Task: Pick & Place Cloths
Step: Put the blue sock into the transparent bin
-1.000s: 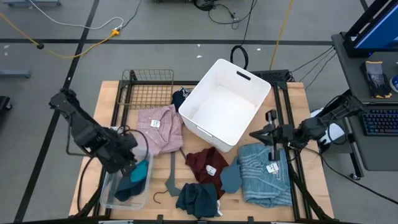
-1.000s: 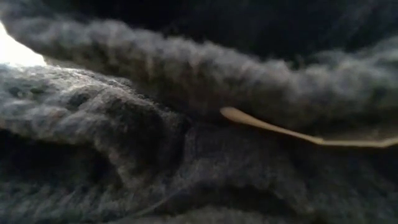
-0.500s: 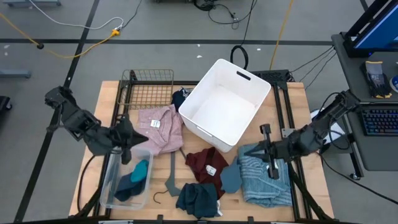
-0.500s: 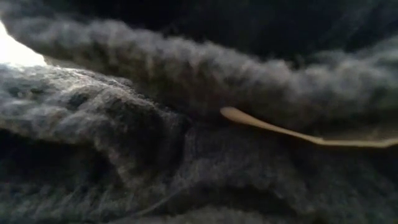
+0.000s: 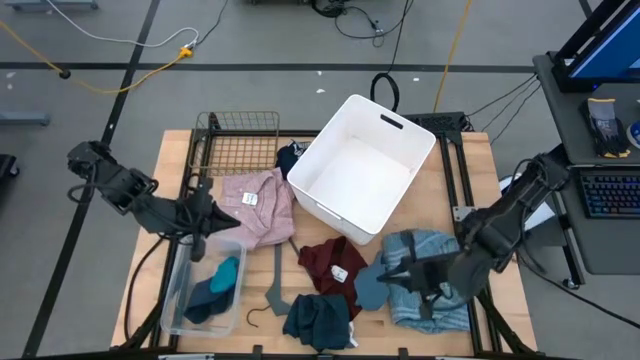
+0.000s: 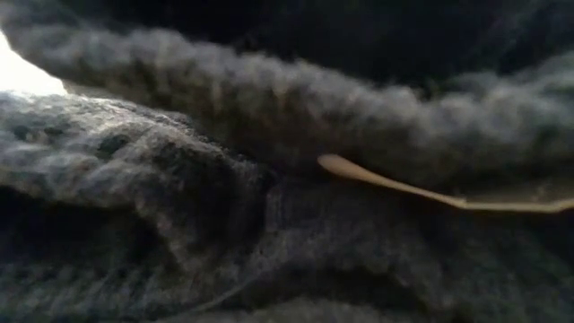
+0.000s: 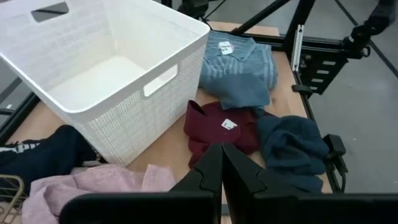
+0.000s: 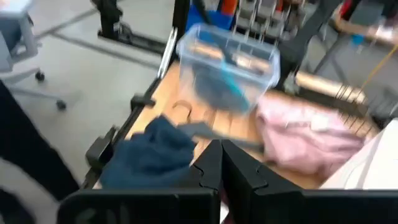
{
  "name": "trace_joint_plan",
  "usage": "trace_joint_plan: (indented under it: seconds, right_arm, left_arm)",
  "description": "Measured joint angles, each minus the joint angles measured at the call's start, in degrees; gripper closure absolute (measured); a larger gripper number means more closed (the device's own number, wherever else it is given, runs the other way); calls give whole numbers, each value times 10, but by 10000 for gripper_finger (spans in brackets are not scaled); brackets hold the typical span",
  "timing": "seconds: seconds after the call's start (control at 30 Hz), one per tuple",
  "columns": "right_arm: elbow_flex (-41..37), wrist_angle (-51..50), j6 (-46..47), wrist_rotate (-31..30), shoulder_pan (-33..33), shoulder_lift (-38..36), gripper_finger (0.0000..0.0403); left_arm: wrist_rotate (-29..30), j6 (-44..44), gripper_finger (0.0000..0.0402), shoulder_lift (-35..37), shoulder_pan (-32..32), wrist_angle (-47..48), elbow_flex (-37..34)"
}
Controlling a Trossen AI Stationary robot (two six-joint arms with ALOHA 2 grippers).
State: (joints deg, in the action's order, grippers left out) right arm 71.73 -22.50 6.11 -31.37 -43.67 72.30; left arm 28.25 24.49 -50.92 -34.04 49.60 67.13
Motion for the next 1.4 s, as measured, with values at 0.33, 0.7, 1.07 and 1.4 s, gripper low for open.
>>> trace_joint_plan:
  seconds: [0.33, 0.7, 1.07, 1.4]
  right_arm:
    - [42, -92, 138, 33, -15, 75, 403]
    - [42, -172, 307, 51, -12, 137, 398]
    - [42, -230, 462, 155, 13, 146, 379]
    - [42, -247, 667, 182, 20, 146, 316]
  left_arm:
    - [-30, -32, 393, 57, -1, -97, -93]
    - [-43, -34, 393, 187, -1, -140, -204]
    - [-77, -48, 398, 286, -1, -112, -234]
    - [-77, -68, 383, 330, -1, -63, -235]
